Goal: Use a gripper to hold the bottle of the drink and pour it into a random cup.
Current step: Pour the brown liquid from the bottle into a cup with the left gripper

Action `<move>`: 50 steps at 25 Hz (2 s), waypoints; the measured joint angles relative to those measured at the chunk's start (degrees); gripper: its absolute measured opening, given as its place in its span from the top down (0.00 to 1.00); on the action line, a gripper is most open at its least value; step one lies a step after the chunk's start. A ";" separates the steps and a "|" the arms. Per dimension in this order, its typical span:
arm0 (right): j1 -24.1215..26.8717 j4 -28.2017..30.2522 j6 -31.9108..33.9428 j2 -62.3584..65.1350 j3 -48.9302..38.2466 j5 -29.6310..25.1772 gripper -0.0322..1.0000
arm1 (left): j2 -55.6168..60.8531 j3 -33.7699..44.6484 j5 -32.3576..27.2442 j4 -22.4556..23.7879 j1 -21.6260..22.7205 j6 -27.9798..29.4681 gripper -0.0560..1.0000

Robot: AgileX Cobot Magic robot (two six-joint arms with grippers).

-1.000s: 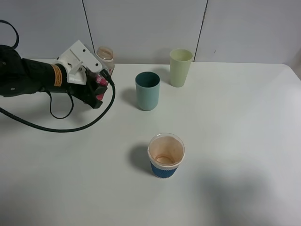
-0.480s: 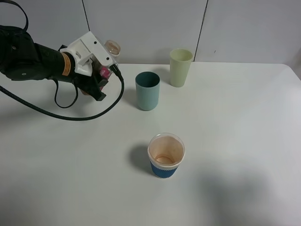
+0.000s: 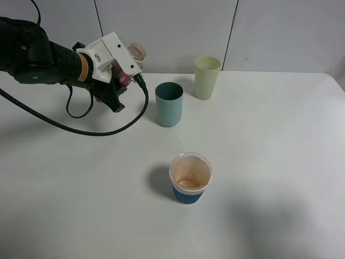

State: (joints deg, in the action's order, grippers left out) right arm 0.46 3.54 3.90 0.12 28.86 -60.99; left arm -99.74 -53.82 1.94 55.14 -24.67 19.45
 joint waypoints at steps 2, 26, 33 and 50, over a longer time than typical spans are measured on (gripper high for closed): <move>0.00 0.00 0.00 0.00 0.00 0.00 0.00 | 0.00 -0.22 -0.41 0.54 0.00 0.00 0.62; 0.00 0.00 0.00 0.00 0.00 0.00 0.00 | -5.12 -5.48 -4.00 4.20 -3.31 0.00 0.62; 0.00 0.00 0.00 0.00 0.00 0.00 0.00 | -5.37 -5.48 -4.55 5.17 -3.33 0.34 0.62; 0.00 0.00 0.00 0.00 0.00 0.00 0.00 | -9.58 -7.58 -4.88 10.21 -4.01 0.51 0.62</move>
State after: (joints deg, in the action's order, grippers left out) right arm 0.46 3.54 3.90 0.12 28.86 -60.99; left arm -109.32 -61.40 -2.94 65.35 -28.68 19.96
